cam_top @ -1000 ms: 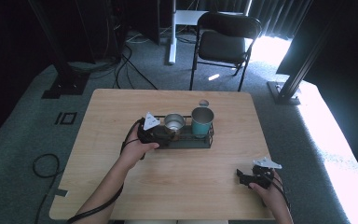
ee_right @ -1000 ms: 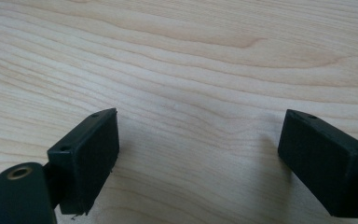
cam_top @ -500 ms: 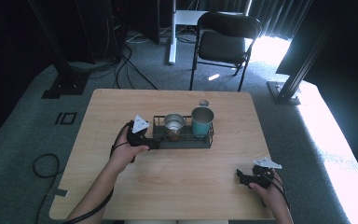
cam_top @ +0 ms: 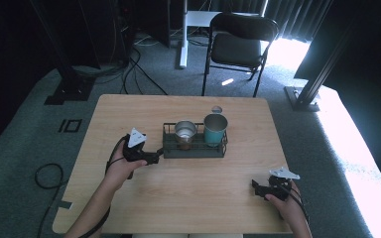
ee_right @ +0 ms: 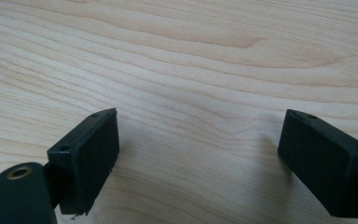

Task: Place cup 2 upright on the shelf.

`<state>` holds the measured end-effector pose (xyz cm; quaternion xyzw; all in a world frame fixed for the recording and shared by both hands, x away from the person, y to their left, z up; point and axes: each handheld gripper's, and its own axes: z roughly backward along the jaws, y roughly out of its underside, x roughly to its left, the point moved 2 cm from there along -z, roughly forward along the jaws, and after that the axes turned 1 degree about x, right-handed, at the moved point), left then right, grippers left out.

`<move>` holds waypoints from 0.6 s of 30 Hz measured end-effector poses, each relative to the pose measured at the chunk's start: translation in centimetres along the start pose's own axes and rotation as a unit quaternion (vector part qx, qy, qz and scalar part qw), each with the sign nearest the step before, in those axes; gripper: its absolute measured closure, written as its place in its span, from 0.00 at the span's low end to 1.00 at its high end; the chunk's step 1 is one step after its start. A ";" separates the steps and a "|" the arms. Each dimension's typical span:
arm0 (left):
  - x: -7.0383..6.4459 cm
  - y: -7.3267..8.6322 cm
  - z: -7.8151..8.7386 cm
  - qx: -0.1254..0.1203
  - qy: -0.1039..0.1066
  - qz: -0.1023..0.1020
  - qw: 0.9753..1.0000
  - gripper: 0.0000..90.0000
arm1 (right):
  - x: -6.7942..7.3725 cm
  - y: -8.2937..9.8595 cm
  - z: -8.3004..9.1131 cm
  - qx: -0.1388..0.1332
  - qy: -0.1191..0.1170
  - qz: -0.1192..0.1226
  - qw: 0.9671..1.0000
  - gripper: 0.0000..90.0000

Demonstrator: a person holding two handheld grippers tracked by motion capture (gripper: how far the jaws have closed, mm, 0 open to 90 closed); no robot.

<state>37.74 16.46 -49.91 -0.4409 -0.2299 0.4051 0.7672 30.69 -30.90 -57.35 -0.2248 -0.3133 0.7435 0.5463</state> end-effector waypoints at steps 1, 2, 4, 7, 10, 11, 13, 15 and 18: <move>0.1 0.2 0.1 0.001 -0.001 0.000 1.000 0.09 | 0.0 0.0 0.0 0.000 0.000 0.000 1.000 0.13; 0.1 0.4 0.3 0.002 -0.001 0.001 1.000 0.09 | 0.0 0.0 0.0 0.000 0.000 0.000 1.000 0.13; 0.2 0.8 0.5 0.003 -0.003 0.001 1.000 0.09 | 0.0 0.0 0.0 0.000 0.000 0.000 1.000 0.13; 0.3 1.4 0.9 0.005 -0.004 0.002 1.000 0.09 | 0.0 0.0 0.0 0.000 0.000 0.000 1.000 0.13; 0.4 2.2 1.4 0.008 -0.006 0.004 1.000 0.09 | 0.0 0.0 0.0 0.000 0.000 0.000 1.000 0.13; 0.5 2.4 1.5 0.010 -0.006 0.003 1.000 0.09 | 0.0 0.0 0.0 0.000 0.000 0.000 1.000 0.13; 0.6 3.0 1.8 0.013 -0.009 0.005 1.000 0.09 | 0.0 0.0 0.0 0.000 0.000 0.000 1.000 0.13; 0.7 3.5 2.1 0.016 -0.011 0.007 1.000 0.09 | 0.0 0.0 0.0 0.000 0.000 0.000 1.000 0.13; 0.9 4.2 2.6 0.020 -0.014 0.008 1.000 0.09 | 0.0 0.0 0.0 0.000 0.000 0.000 1.000 0.13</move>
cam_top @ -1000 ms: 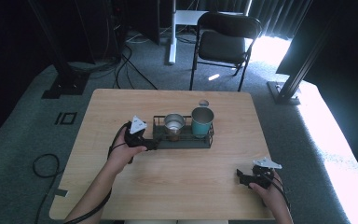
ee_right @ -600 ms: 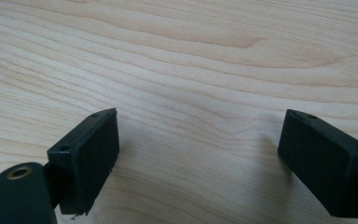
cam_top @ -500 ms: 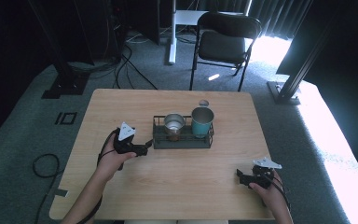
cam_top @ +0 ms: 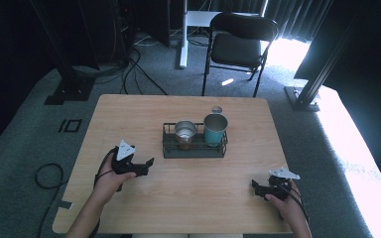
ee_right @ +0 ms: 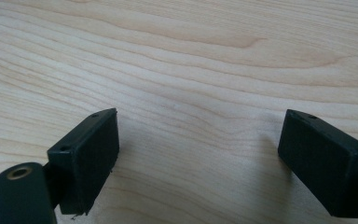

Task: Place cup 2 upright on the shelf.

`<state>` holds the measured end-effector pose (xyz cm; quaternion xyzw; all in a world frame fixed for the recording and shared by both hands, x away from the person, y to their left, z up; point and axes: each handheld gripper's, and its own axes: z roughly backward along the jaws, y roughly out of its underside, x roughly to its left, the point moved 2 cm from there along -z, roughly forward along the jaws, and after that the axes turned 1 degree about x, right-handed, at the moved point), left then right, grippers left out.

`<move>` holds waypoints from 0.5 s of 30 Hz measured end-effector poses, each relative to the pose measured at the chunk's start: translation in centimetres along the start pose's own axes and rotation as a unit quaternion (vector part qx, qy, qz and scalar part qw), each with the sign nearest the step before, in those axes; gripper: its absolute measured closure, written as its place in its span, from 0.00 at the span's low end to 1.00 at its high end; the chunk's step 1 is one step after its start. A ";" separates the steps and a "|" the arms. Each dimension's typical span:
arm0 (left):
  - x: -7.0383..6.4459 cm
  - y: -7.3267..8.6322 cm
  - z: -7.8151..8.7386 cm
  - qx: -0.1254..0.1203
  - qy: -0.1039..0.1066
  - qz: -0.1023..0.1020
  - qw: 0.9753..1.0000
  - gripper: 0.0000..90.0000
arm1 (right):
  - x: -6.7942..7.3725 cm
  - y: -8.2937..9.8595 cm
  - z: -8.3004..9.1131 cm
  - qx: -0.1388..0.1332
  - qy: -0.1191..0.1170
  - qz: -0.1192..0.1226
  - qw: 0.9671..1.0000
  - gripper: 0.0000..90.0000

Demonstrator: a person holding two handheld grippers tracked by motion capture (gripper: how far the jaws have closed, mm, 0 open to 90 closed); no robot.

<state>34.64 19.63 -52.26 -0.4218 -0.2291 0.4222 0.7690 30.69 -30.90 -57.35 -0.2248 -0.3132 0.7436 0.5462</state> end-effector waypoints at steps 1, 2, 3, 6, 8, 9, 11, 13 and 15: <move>0.1 0.2 0.2 0.002 0.000 0.001 1.000 0.09 | 0.0 0.0 0.0 0.000 0.000 0.000 1.000 0.13; 0.1 0.5 0.3 0.003 -0.001 0.002 1.000 0.09 | 0.0 0.0 0.0 0.000 0.000 0.000 1.000 0.13; 0.2 0.7 0.4 0.005 -0.001 0.001 1.000 0.09 | 0.0 0.0 0.0 0.000 0.000 0.000 1.000 0.13; 0.3 1.4 0.8 0.008 -0.002 0.005 1.000 0.09 | 0.0 0.0 0.0 0.000 0.000 0.000 1.000 0.13; 0.4 1.8 1.2 0.008 -0.003 0.007 1.000 0.09 | 0.0 0.0 0.0 0.000 0.000 0.000 1.000 0.13; 0.5 2.0 1.3 0.009 -0.004 0.009 1.000 0.09 | 0.0 0.0 0.0 0.000 0.000 0.000 1.000 0.13; 0.5 2.0 1.3 0.009 -0.004 0.009 1.000 0.09 | 0.0 0.0 0.0 0.000 0.000 0.000 1.000 0.13; 0.8 3.0 2.1 0.015 -0.004 0.011 1.000 0.09 | 0.0 0.0 0.0 0.000 0.000 -0.001 1.000 0.13; 0.8 3.1 2.2 0.016 -0.003 0.010 1.000 0.09 | 0.0 0.0 0.0 0.000 0.000 0.000 1.000 0.13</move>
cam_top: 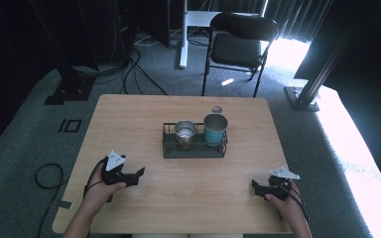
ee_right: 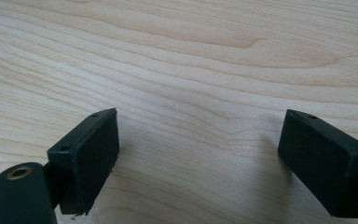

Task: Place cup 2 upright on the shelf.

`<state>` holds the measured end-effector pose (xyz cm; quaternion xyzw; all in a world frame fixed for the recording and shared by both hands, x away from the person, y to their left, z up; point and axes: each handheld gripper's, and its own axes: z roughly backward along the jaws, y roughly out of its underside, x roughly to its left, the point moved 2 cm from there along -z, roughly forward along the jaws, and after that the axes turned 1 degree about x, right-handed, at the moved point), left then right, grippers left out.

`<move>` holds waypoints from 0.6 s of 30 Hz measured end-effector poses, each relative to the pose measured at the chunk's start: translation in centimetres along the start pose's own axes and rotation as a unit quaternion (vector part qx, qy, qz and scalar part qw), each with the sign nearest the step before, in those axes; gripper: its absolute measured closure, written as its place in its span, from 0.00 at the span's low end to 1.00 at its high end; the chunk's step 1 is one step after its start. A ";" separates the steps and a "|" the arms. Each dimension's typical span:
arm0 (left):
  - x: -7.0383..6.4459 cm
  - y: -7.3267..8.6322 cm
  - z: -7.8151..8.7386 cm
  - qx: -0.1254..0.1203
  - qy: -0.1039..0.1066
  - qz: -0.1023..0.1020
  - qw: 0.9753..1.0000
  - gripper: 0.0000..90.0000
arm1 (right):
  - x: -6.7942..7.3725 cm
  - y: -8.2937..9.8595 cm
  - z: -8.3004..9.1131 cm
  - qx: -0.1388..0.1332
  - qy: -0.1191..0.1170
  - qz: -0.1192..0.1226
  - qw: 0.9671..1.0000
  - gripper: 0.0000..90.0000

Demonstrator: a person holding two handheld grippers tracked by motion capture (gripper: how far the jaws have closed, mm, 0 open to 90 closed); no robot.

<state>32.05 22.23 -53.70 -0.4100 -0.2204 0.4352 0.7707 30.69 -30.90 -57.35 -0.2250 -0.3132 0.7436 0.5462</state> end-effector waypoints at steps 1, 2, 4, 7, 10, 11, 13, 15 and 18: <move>0.1 0.3 0.2 0.001 0.001 0.000 1.000 0.09 | 0.0 0.0 0.0 0.000 0.000 0.000 1.000 0.13; 0.1 0.4 0.4 0.002 0.000 0.001 1.000 0.09 | 0.0 0.0 0.0 0.000 0.000 0.000 1.000 0.13; 0.2 1.0 0.9 0.004 0.000 0.000 1.000 0.09 | 0.0 0.0 0.0 0.000 0.000 0.000 1.000 0.13; 0.1 1.3 1.3 0.005 0.001 -0.004 1.000 0.09 | 0.0 0.0 0.0 0.000 0.000 0.000 1.000 0.13; -0.2 2.1 1.9 0.012 0.004 -0.011 1.000 0.09 | 0.0 0.0 0.0 0.000 0.000 0.000 1.000 0.13; -0.2 2.2 2.1 0.014 0.003 -0.012 1.000 0.09 | 0.0 0.0 0.0 0.000 0.000 0.000 1.000 0.13; -0.1 2.5 2.4 0.021 0.002 -0.017 1.000 0.09 | 0.0 0.0 0.0 0.000 0.000 0.000 1.000 0.13; 0.0 2.8 2.8 0.026 -0.001 -0.015 1.000 0.09 | 0.0 0.0 0.0 0.000 0.000 0.000 1.000 0.13; 0.1 3.1 3.1 0.033 0.003 -0.020 0.999 0.09 | 0.0 0.0 0.0 0.000 0.000 0.000 1.000 0.13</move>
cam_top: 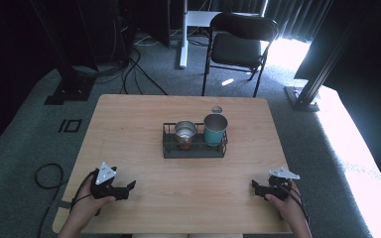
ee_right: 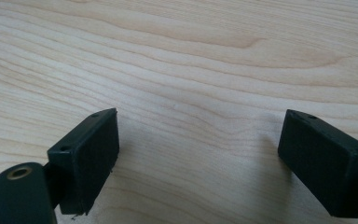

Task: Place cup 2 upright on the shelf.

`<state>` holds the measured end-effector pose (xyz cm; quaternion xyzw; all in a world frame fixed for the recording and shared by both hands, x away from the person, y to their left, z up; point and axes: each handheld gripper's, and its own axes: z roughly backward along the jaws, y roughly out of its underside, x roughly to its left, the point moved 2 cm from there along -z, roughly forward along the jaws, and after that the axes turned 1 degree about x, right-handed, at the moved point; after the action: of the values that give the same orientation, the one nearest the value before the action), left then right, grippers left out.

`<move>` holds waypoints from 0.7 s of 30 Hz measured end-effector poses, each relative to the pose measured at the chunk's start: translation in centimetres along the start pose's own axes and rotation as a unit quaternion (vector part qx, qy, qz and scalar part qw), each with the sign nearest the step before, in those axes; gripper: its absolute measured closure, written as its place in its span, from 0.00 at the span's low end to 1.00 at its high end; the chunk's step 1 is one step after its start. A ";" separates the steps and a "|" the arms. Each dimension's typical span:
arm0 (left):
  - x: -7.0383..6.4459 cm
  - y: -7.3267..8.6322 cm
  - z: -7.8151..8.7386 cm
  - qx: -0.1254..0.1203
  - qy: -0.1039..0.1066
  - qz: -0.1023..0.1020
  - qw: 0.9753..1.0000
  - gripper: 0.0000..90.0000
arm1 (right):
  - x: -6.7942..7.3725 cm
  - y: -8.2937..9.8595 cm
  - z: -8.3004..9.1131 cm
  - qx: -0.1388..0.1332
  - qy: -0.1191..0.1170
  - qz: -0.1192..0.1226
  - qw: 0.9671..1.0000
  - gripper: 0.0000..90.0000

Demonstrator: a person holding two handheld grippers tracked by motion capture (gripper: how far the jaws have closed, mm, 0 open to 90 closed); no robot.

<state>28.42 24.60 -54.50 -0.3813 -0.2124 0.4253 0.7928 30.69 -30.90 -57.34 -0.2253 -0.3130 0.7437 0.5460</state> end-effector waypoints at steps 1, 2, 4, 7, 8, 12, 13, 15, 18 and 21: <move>0.2 0.2 0.2 0.004 -0.001 -0.005 1.000 0.09 | 0.0 0.0 0.0 0.000 0.000 0.000 1.000 0.13; 0.3 0.4 0.4 0.006 0.000 -0.005 1.000 0.09 | 0.0 0.0 0.0 0.000 0.000 0.000 1.000 0.13; 0.4 0.7 0.5 0.009 -0.001 -0.006 1.000 0.09 | 0.0 0.0 0.0 0.000 0.000 0.000 1.000 0.13; 0.5 1.0 0.7 0.019 0.000 -0.007 1.000 0.09 | 0.0 0.0 0.0 0.000 0.000 0.000 1.000 0.13; 0.5 1.2 0.7 0.024 -0.007 -0.009 1.000 0.09 | 0.0 0.0 0.0 0.000 0.000 0.001 1.000 0.13; 1.2 1.9 0.8 0.033 -0.027 0.003 0.999 0.09 | 0.0 0.0 0.0 0.000 0.000 0.001 1.000 0.13; 1.2 1.9 0.8 0.033 -0.027 0.003 0.999 0.09 | 0.0 0.0 0.0 0.000 0.000 0.001 1.000 0.13; 1.5 2.1 0.9 0.039 -0.035 0.006 0.999 0.09 | 0.0 0.0 0.0 0.000 -0.001 0.001 1.000 0.13; 2.3 2.4 1.0 0.049 -0.050 0.017 0.997 0.09 | 0.0 0.0 0.0 0.000 -0.002 0.002 1.000 0.13; 2.7 2.6 0.9 0.054 -0.061 0.025 0.996 0.09 | 0.0 0.0 0.0 0.000 -0.002 0.001 1.000 0.13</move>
<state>27.98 28.17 -55.97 -0.3161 -0.2272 0.4785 0.7871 30.68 -30.87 -57.34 -0.2243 -0.3138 0.7449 0.5444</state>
